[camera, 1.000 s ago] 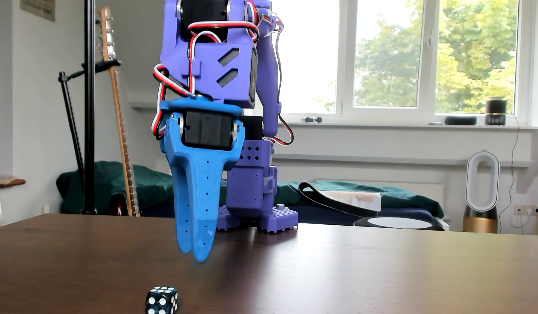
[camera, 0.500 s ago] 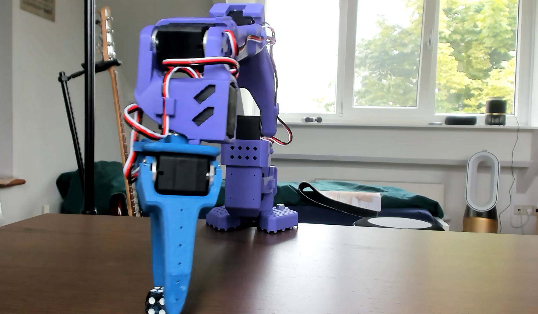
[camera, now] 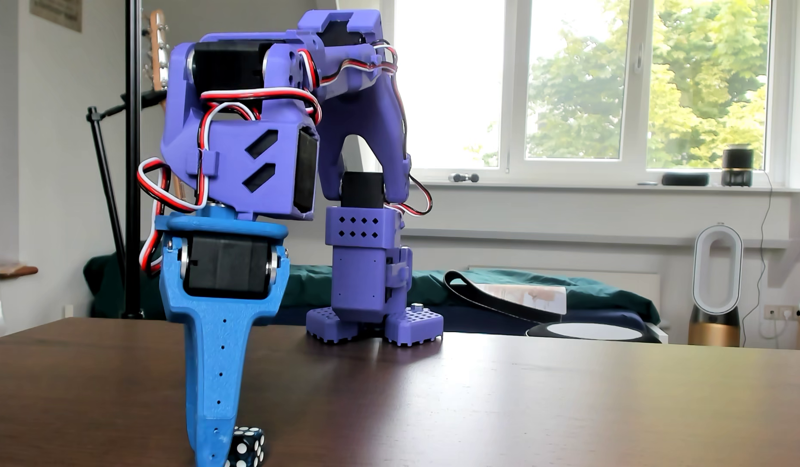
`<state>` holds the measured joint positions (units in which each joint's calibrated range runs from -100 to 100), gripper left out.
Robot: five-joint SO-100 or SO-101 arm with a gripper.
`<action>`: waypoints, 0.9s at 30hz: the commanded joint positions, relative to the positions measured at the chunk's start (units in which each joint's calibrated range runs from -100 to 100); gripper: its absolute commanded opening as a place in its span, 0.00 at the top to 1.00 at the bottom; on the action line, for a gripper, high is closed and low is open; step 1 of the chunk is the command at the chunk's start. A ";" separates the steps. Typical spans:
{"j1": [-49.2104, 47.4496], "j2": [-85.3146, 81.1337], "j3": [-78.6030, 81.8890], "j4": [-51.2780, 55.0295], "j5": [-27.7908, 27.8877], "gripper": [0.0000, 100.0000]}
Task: Grab the blue dice
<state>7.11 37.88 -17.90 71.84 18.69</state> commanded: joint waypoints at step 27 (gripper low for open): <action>-1.46 -1.92 -2.17 0.29 -0.87 0.87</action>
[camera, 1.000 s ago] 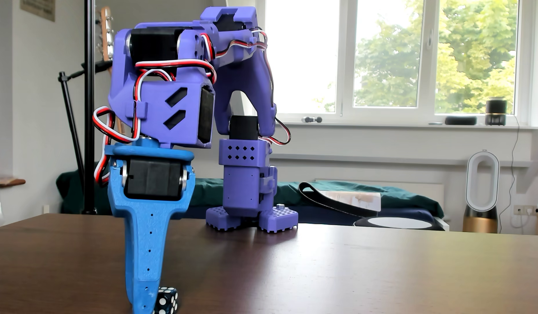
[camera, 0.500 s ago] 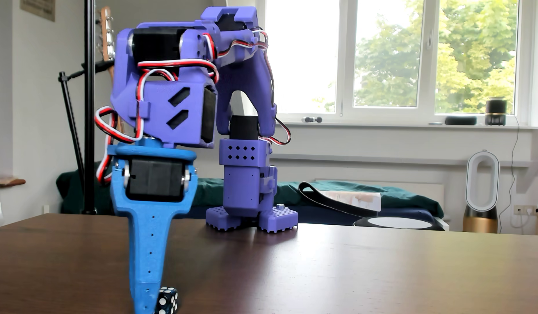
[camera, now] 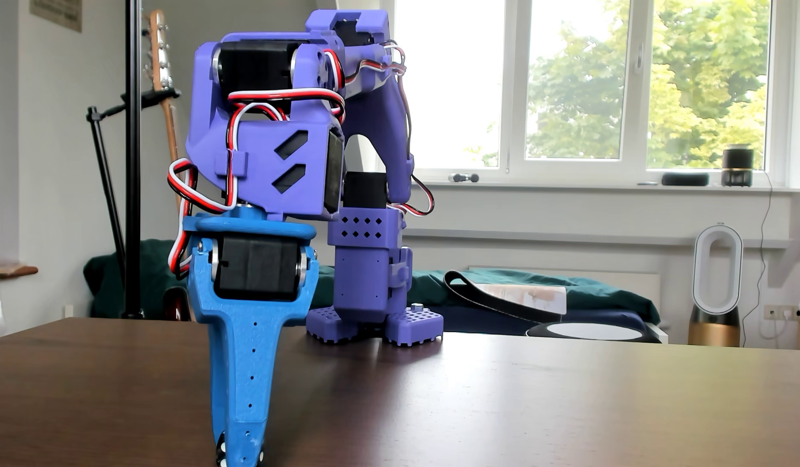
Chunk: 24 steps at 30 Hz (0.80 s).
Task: Grab the blue dice
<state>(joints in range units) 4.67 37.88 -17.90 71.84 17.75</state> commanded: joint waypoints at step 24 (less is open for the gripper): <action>-6.15 -31.64 0.63 0.29 -13.60 0.98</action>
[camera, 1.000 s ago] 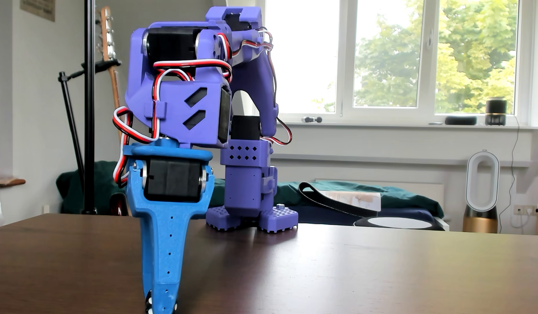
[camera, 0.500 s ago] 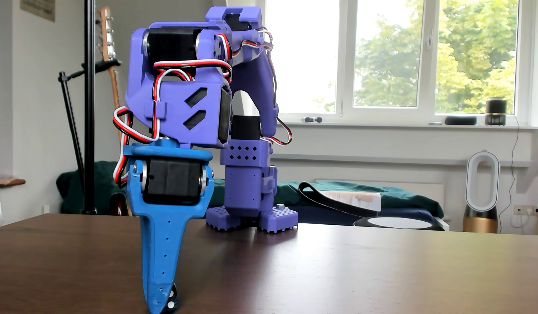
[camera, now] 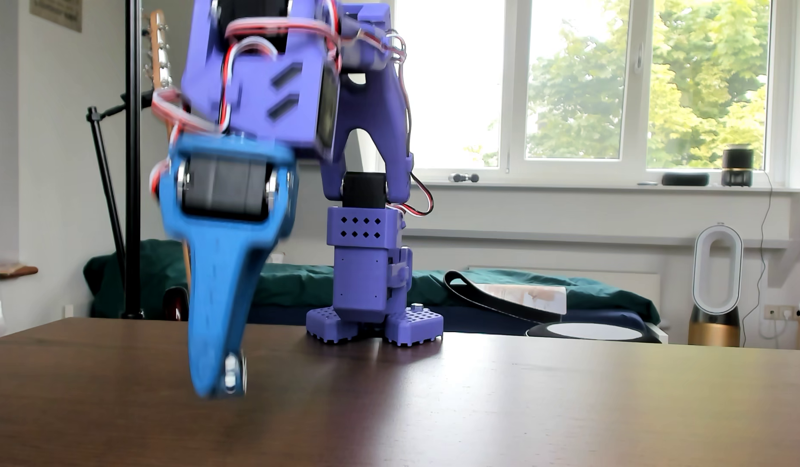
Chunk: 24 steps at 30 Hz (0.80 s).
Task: Grab the blue dice
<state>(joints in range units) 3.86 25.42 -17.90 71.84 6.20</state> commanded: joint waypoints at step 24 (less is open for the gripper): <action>-18.92 -43.63 18.26 0.12 -3.78 0.98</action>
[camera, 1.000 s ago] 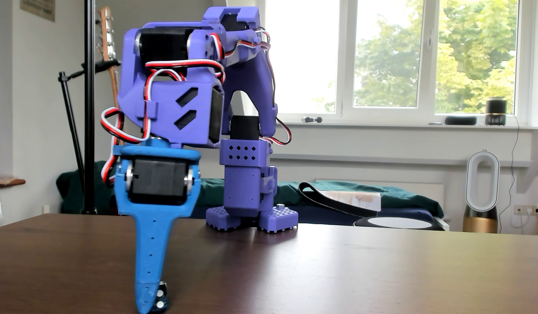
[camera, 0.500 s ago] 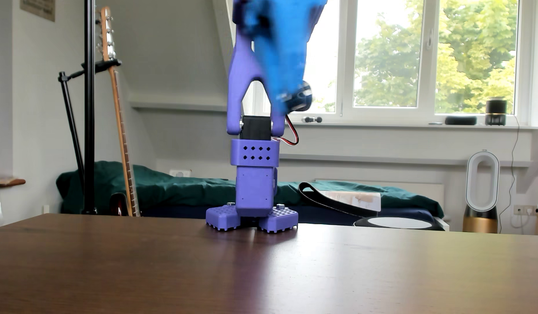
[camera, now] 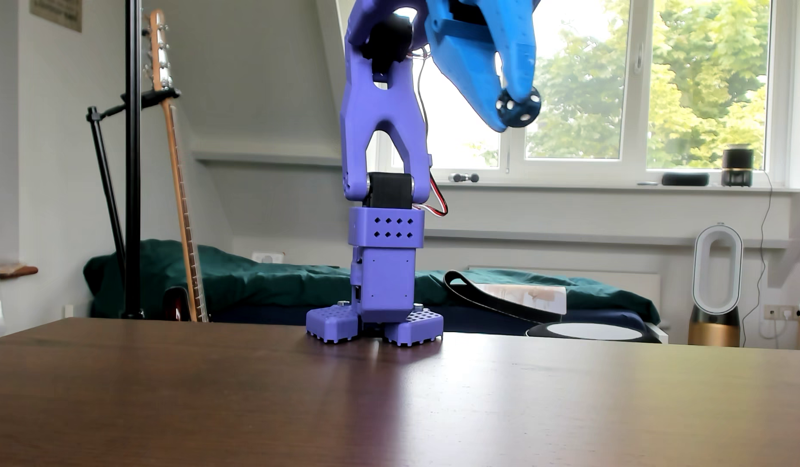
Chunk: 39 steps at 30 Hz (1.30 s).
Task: Grab the blue dice
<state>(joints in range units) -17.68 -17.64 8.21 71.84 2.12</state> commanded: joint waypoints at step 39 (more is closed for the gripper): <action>4.42 -0.65 -2.79 0.12 -0.07 0.79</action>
<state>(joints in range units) -15.40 -17.56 5.97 71.84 2.12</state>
